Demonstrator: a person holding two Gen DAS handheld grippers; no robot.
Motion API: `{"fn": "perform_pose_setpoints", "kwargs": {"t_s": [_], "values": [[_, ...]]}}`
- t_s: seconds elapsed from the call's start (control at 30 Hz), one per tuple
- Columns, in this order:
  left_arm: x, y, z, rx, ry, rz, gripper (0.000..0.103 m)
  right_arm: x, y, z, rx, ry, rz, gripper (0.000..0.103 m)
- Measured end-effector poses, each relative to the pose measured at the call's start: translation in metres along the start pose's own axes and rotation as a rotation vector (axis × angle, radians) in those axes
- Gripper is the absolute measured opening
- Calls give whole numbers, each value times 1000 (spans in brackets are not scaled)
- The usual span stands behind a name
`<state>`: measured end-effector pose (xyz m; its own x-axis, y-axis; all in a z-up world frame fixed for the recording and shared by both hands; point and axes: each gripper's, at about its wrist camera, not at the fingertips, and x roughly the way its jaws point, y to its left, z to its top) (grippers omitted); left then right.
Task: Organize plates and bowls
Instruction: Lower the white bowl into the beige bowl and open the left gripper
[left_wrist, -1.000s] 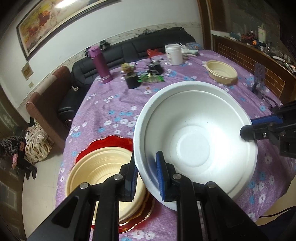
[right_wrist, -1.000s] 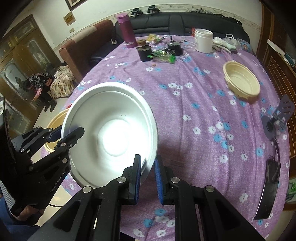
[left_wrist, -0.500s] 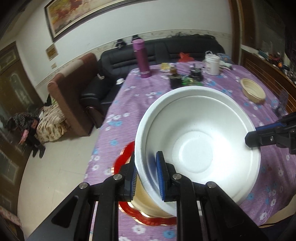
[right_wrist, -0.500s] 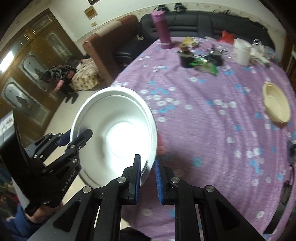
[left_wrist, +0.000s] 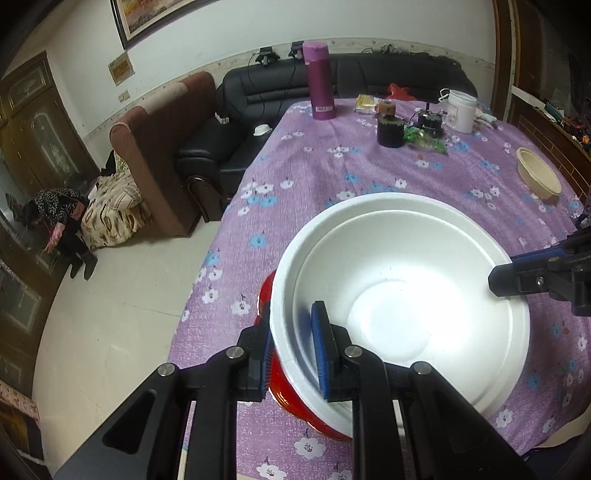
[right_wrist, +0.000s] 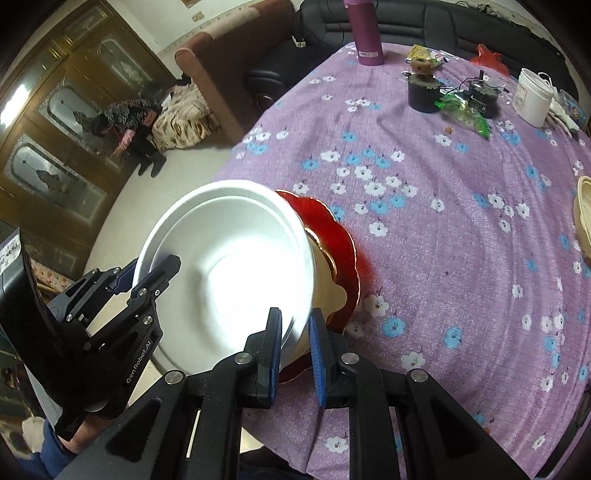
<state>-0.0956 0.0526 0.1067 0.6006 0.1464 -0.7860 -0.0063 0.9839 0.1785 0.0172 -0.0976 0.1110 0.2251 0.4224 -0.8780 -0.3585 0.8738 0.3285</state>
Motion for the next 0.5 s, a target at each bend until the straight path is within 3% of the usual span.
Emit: {"fn": "perform_pose_setpoints", "kwargs": {"t_s": [0.5], "values": [[17, 0, -4, 15, 31, -13, 19, 25, -3, -3, 3, 33, -34, 17]]}}
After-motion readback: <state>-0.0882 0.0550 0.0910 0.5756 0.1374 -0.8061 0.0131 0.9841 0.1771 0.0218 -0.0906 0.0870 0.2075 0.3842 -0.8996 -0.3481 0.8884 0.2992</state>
